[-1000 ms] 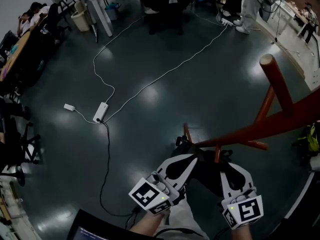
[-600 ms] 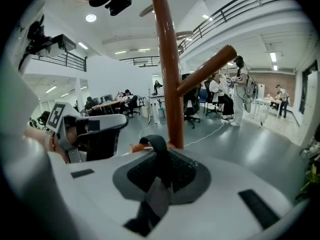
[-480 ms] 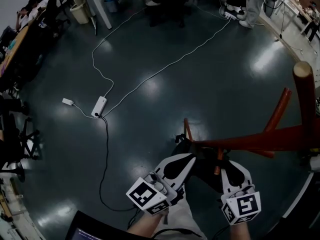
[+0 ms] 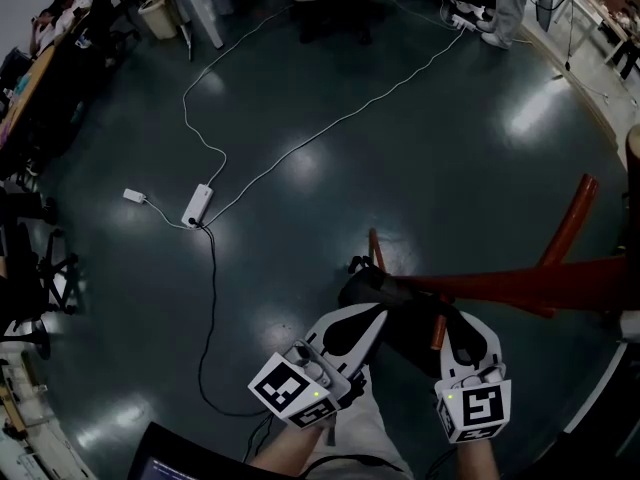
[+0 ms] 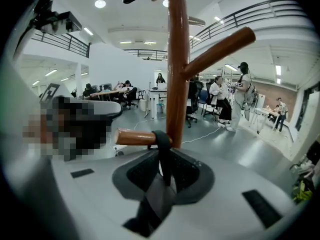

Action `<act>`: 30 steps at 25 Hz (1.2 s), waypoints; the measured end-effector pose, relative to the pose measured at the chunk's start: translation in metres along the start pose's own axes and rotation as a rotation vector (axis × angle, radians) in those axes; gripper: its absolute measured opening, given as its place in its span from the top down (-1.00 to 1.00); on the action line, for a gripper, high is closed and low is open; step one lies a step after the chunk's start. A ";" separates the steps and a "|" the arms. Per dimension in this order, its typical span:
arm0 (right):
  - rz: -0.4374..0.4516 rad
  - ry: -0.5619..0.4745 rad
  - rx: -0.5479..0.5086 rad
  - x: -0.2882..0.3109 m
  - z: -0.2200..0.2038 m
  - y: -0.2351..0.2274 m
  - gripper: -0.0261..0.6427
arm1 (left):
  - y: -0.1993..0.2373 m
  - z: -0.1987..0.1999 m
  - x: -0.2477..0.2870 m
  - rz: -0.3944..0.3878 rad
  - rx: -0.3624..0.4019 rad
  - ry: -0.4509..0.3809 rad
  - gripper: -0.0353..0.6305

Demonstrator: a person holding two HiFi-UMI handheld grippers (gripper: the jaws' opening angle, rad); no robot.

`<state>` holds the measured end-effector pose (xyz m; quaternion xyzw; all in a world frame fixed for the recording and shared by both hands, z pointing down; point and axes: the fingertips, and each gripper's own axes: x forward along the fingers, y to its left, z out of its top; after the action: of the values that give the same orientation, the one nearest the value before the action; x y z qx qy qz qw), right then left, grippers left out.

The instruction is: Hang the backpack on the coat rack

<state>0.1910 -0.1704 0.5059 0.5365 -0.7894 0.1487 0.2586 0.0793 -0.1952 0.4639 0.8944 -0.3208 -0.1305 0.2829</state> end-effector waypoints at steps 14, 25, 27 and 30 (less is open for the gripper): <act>0.083 -0.033 0.166 -0.021 -0.014 0.015 0.78 | -0.019 -0.007 -0.011 -0.030 -0.003 0.007 0.87; 0.199 -0.083 0.217 -0.067 0.001 0.060 0.81 | -0.054 -0.001 -0.032 -0.088 0.028 0.023 0.87; 0.204 -0.103 0.201 -0.079 0.012 0.069 0.81 | -0.064 0.004 -0.037 -0.106 0.039 0.024 0.87; 0.201 -0.144 0.173 -0.097 0.035 0.080 0.81 | -0.080 0.016 -0.042 -0.138 0.065 0.025 0.87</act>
<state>0.1363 -0.0831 0.4250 0.4842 -0.8400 0.2023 0.1378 0.0806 -0.1246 0.4058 0.9247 -0.2589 -0.1279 0.2480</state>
